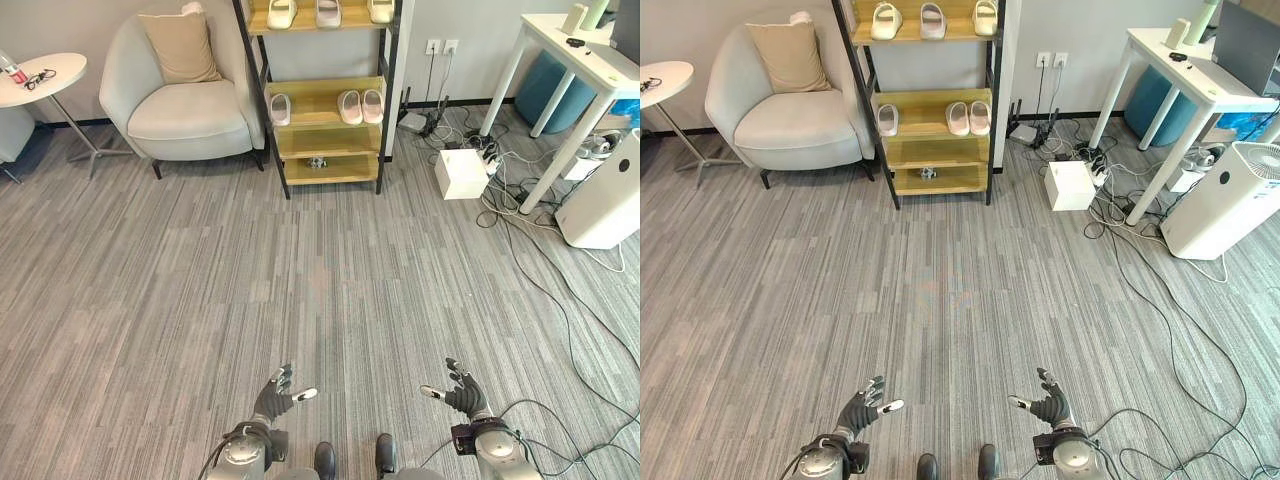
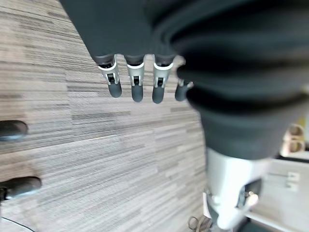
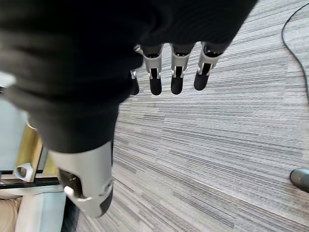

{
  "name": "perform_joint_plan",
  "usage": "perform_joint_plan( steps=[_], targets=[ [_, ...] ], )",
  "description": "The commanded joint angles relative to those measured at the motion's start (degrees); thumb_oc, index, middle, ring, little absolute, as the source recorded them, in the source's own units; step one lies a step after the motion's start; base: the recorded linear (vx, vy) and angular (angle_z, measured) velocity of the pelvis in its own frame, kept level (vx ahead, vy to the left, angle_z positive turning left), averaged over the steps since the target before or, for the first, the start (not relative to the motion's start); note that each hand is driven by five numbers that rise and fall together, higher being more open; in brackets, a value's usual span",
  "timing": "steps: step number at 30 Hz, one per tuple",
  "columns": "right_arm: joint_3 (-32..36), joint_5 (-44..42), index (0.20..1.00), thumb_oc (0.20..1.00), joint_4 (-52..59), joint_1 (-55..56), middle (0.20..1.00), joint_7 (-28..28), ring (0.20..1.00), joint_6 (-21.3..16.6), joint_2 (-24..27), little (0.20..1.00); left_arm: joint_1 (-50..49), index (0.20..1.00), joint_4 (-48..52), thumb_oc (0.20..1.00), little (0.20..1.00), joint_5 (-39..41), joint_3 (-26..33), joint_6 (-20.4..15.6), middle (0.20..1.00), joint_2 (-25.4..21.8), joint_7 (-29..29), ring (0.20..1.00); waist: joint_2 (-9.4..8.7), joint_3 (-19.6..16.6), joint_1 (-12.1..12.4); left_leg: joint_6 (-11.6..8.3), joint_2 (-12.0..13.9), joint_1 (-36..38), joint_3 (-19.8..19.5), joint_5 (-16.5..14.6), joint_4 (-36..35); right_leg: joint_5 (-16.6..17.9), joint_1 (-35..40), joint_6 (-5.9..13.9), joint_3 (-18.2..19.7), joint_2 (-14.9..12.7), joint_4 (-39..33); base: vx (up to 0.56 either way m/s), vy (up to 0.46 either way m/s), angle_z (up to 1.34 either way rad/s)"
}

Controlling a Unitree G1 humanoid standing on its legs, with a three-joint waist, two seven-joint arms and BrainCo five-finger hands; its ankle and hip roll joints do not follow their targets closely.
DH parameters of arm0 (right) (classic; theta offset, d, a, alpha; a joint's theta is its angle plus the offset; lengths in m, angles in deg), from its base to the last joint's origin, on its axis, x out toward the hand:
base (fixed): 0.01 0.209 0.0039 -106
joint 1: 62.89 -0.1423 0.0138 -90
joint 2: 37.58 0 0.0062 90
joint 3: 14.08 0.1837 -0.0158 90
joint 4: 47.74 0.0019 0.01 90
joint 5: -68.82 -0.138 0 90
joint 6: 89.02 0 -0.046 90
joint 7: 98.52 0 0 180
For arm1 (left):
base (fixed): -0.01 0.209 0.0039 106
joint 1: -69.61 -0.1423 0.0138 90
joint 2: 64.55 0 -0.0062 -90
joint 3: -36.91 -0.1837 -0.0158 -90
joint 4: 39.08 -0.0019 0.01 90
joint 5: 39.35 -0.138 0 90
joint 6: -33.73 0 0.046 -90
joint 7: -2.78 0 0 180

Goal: Arrange the slippers neatly on the shoe rack.

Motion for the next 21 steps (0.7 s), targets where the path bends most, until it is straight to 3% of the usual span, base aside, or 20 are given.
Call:
perform_joint_plan(
  steps=[1,12,21],
  targets=[
    [-0.9,-0.4,1.0,1.0,4.1,-0.5,1.0,0.0,1.0,-1.6,0.3,1.0,1.8,1.0,2.1,1.0,1.0,1.3,1.7,-2.8,1.0,-1.8,-0.6,1.0,-2.71,-1.1,0.6,-2.96,3.2,-0.1,-1.3,-4.1,-0.5,-6.4,2.2,8.16,1.4,-6.9,-0.2,0.0,0.0,0.0],
    [-0.4,-5.4,1.0,1.0,5.2,-0.4,1.0,-1.0,1.0,-1.7,-1.2,1.0,0.4,1.0,3.1,1.0,1.0,3.0,4.3,-2.6,1.0,-1.6,-1.2,1.0,-2.63,-1.6,0.8,-2.56,2.4,0.8,-2.0,-4.8,-0.5,-6.4,2.9,8.13,1.5,-7.4,-0.2,0.02,0.002,0.0],
    [-0.6,-4.6,1.0,1.0,5.0,0.0,1.0,-1.0,1.0,-1.5,-1.4,1.0,-0.5,1.0,3.0,1.0,1.0,2.9,4.4,-2.2,1.0,-1.5,-0.6,1.0,-2.51,-1.5,0.6,-2.69,2.6,1.4,-1.6,-5.3,-0.5,-6.9,3.6,8.04,1.0,-7.3,-0.2,0.02,-0.008,0.0]
  ],
)
